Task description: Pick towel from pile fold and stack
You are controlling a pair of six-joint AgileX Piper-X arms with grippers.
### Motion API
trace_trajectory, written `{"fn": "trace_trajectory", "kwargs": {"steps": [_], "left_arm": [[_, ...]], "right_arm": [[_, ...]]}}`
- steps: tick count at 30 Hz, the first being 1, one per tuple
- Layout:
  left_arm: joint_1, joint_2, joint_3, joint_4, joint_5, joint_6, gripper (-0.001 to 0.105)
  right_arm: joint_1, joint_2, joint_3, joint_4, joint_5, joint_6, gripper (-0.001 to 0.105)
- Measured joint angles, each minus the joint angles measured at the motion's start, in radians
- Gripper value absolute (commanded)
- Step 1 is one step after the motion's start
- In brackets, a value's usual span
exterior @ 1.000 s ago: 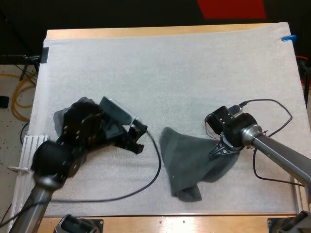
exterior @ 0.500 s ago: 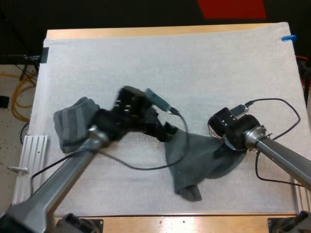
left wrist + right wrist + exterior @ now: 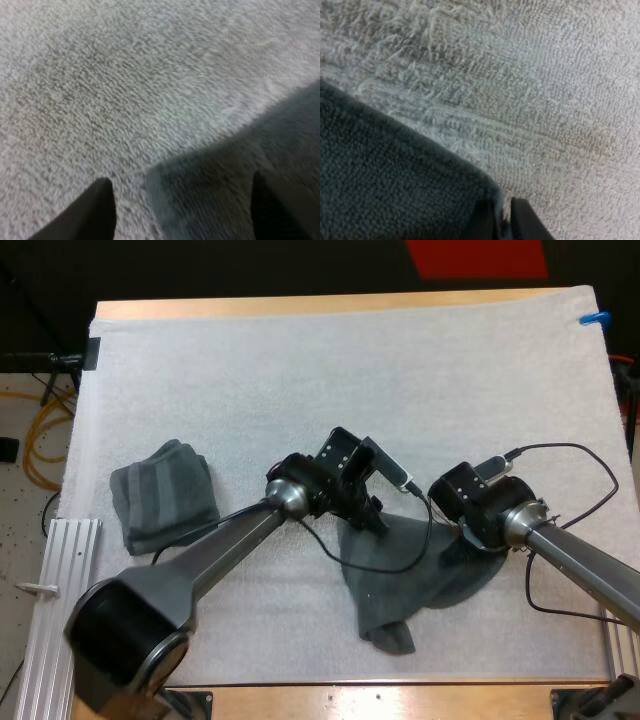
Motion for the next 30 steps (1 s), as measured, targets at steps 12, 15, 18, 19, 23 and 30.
{"fn": "trace_trajectory", "kwargs": {"steps": [12, 15, 18, 19, 23, 30], "left_arm": [[0.000, 0.119, -0.051, 0.071, -0.008, 0.023, 0.032], [-0.003, 0.119, -0.054, 0.076, -0.005, 0.024, 0.002], [-0.002, 0.119, -0.060, 0.086, 0.002, 0.031, 0.000], [-0.002, 0.119, -0.063, 0.091, 0.002, 0.038, 0.000], [-0.001, 0.079, -0.067, 0.117, 0.002, 0.052, 0.000], [0.064, -0.191, -0.083, 0.125, 0.000, 0.052, 0.000]], "right_arm": [[0.000, 0.000, 0.000, 0.000, 0.000, 0.000, 0.000], [0.000, 0.000, 0.000, 0.000, 0.000, 0.000, 0.000], [0.000, -0.003, 0.000, -0.001, 0.000, 0.000, 0.000], [0.000, -0.008, 0.000, -0.004, 0.002, 0.001, 0.000], [0.000, -0.080, 0.000, -0.035, 0.042, 0.003, 0.000], [0.000, -0.329, -0.026, -0.109, 0.069, 0.000, 0.000]]}}
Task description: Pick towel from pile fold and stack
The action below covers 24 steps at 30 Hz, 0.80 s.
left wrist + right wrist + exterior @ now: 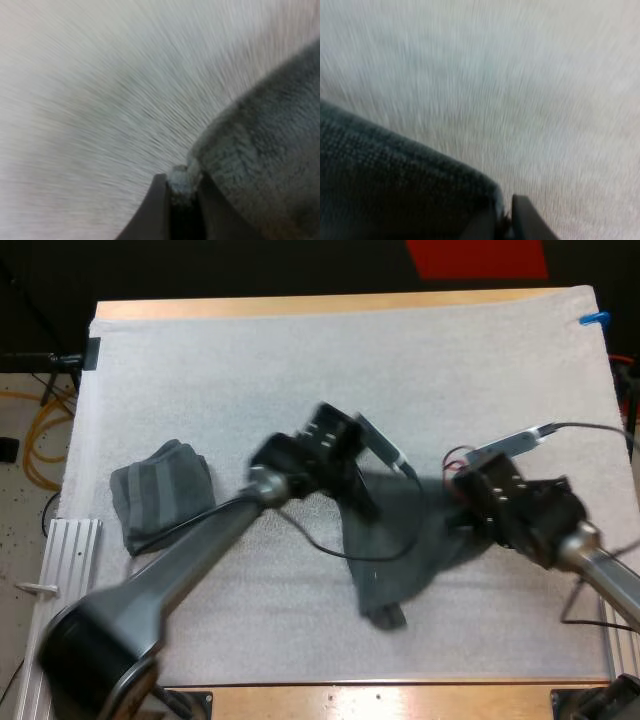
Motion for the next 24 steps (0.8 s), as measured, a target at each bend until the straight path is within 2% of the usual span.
{"fn": "trace_trajectory", "kwargs": {"steps": [6, 11, 18, 24], "left_arm": [[0.058, -0.262, -0.002, 0.014, 0.016, 0.000, 0.000], [0.062, -0.417, -0.002, 0.051, 0.057, 0.000, 0.000], [-0.026, -0.585, -0.002, 0.125, 0.066, -0.075, 0.000], [-0.112, -0.658, -0.002, 0.266, 0.068, -0.167, 0.000]], "right_arm": [[0.004, -0.157, -0.122, -0.008, -0.095, -0.028, 0.000], [0.039, -0.235, -0.210, -0.006, -0.192, -0.028, 0.000], [0.165, -0.304, -0.239, 0.117, -0.234, 0.022, 0.000], [0.296, -0.364, -0.240, 0.239, -0.234, 0.112, 0.000]]}}
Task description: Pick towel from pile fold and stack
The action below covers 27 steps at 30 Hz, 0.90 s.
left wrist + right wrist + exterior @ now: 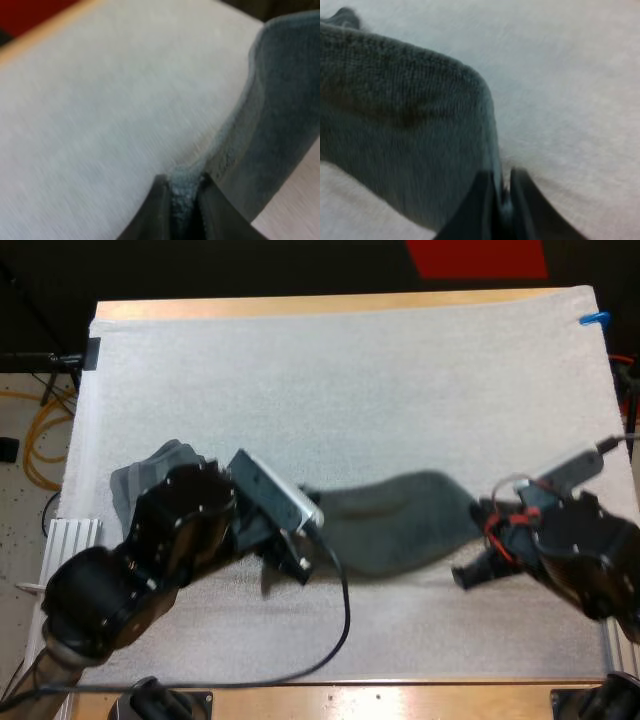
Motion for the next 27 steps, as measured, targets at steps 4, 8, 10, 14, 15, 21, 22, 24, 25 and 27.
{"fn": "trace_trajectory", "kwargs": {"steps": [4, 8, 10, 14, 15, 21, 22, 24, 25, 27], "left_arm": [[-0.052, -0.030, 0.000, 0.090, 0.000, -0.064, 0.000], [-0.079, -0.043, 0.006, 0.118, -0.013, -0.086, 0.000], [-0.075, -0.037, 0.029, 0.115, -0.057, -0.086, 0.000], [-0.036, 0.015, 0.109, 0.077, -0.085, -0.086, 0.000], [-0.019, 0.037, 0.133, 0.055, -0.086, -0.085, 0.000], [0.134, 0.172, 0.244, -0.175, -0.070, -0.022, 0.000], [0.164, 0.197, 0.250, -0.207, -0.050, -0.004, 0.000], [0.224, 0.258, 0.252, -0.277, -0.003, 0.030, 0.000], [0.247, 0.291, 0.252, -0.309, 0.015, 0.043, 0.000], [0.292, 0.351, 0.252, -0.378, 0.032, 0.060, 0.000]], "right_arm": [[0.065, -0.033, -0.030, 0.121, 0.000, 0.079, 0.000], [0.090, -0.039, -0.042, 0.181, 0.002, 0.142, 0.000], [0.090, -0.029, -0.023, 0.182, 0.019, 0.150, 0.000], [0.090, 0.046, 0.061, 0.178, 0.076, 0.153, 0.000], [0.090, 0.078, 0.087, 0.169, 0.108, 0.153, 0.000], [-0.013, 0.261, 0.183, -0.070, 0.266, 0.003, 0.000], [-0.049, 0.288, 0.187, -0.122, 0.250, -0.026, 0.000], [-0.133, 0.357, 0.187, -0.241, 0.212, -0.063, 0.000], [-0.176, 0.390, 0.187, -0.295, 0.186, -0.072, 0.000], [-0.249, 0.456, 0.187, -0.411, 0.112, -0.098, 0.000]]}}
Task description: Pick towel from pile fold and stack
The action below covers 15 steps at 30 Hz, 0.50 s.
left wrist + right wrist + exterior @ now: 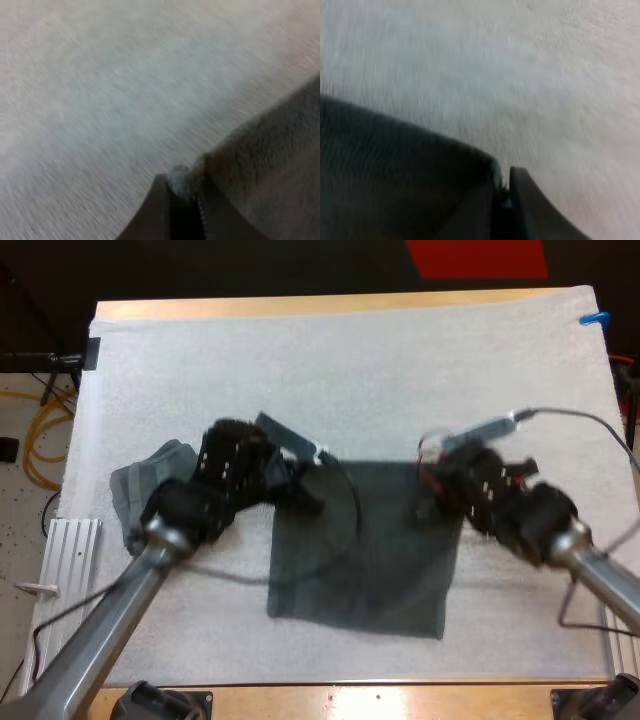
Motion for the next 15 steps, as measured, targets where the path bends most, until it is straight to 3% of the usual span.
{"fn": "trace_trajectory", "kwargs": {"steps": [6, 13, 15], "left_arm": [[0.098, 0.181, 0.000, -0.189, 0.044, 0.009, 0.000], [0.150, 0.327, 0.000, -0.332, 0.088, 0.010, 0.002], [0.151, 0.348, 0.000, -0.360, 0.087, 0.010, 0.011]], "right_arm": [[-0.144, 0.159, 0.001, -0.243, -0.229, -0.026, 0.000], [-0.188, 0.285, 0.004, -0.350, -0.286, -0.026, 0.000], [-0.190, 0.309, 0.003, -0.365, -0.290, -0.022, 0.008]]}}
